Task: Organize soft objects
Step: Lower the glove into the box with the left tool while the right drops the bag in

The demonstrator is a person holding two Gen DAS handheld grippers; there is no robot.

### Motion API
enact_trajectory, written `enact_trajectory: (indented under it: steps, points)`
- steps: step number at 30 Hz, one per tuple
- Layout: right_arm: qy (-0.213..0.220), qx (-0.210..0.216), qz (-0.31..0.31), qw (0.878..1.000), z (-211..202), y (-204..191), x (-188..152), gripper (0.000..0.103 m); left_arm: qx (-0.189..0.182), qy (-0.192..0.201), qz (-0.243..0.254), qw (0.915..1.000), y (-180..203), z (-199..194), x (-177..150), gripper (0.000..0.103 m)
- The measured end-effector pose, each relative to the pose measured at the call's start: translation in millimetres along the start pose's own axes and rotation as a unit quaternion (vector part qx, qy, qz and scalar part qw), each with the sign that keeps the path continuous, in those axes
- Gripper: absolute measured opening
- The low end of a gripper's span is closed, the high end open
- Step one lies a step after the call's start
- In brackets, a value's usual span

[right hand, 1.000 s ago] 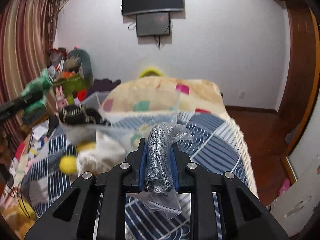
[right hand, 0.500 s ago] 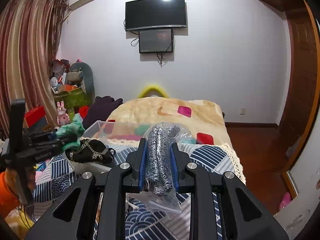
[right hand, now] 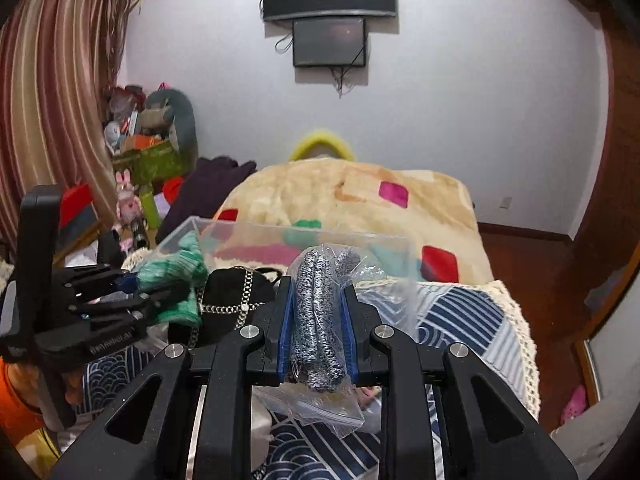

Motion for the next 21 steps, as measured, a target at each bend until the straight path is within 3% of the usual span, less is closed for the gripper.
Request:
enact_trajectory:
  steps: [7, 13, 15, 17, 21]
  points:
    - [-0.053, -0.003, 0.002, 0.999, 30.2, 1.8, -9.3, 0.020, -0.003, 0.002, -0.001, 1.0000, 2.9, -2.5, -0.3, 0.032]
    - [-0.082, 0.000, -0.008, 0.997, 32.1, 1.5, -18.6, 0.023, -0.006, 0.000, -0.007, 1.0000, 0.6, -6.6, -2.0, 0.036]
    - [-0.078, -0.002, -0.011, 0.997, 28.2, 1.6, -18.0, 0.030, 0.003, 0.006, -0.004, 1.0000, 2.3, -11.1, -2.7, 0.041]
    - [-0.066, -0.010, -0.016, 0.998, 19.8, 1.7, -17.2, 0.052, -0.001, 0.010, -0.007, 0.9999, 1.6, -15.7, -3.5, 0.046]
    - [-0.037, -0.021, -0.029, 0.999, 4.5, -0.9, -14.0, 0.058, -0.009, 0.018, -0.018, 0.9996, 0.8, -26.2, -3.9, 0.048]
Point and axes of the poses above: each gripper's, at about its wrist camera, not at the fingertips, and z roughly the way its jaws point, y to its right, x to its top, the point moved 2 cm from there along z, roughly the way its jaws point, and after that the axes turned 5 degrees about z, right-handed, at the moved point
